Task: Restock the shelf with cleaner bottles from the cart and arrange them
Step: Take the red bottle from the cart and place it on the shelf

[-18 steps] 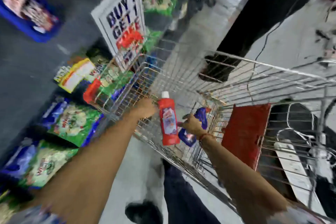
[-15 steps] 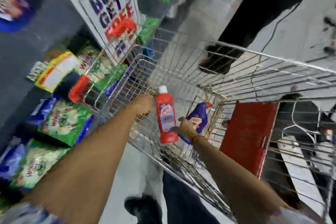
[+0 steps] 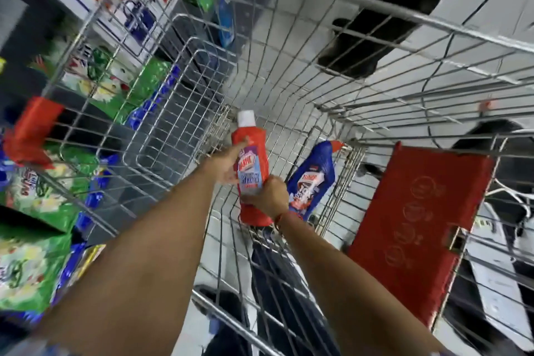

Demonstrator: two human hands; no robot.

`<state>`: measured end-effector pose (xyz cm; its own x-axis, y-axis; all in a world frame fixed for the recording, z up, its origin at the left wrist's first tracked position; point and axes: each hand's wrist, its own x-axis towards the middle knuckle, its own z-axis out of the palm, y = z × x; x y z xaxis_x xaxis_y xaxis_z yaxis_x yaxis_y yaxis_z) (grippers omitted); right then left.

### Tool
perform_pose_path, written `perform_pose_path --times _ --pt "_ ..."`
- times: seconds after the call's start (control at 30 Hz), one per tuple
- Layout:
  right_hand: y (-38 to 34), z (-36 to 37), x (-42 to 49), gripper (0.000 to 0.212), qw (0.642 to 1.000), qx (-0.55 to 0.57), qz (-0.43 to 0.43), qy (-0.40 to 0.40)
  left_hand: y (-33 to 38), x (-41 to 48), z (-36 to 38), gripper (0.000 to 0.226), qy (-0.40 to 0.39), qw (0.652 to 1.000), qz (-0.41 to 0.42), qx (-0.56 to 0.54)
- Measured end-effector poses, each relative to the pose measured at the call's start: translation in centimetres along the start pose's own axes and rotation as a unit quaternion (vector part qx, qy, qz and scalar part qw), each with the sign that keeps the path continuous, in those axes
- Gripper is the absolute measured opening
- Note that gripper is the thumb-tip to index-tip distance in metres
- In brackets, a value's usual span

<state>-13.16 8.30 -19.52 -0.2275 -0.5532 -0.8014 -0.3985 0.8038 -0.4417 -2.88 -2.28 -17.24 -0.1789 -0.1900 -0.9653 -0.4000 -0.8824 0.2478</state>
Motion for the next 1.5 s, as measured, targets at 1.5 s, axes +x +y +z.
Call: perform_pose_path --times 1.5 --pt "-22.8 21.4 -44.4 0.059 0.748 -0.146 -0.527 -0.376 -31.9 -52.5 -20.9 0.032 0.423 0.583 0.539 -0.437"
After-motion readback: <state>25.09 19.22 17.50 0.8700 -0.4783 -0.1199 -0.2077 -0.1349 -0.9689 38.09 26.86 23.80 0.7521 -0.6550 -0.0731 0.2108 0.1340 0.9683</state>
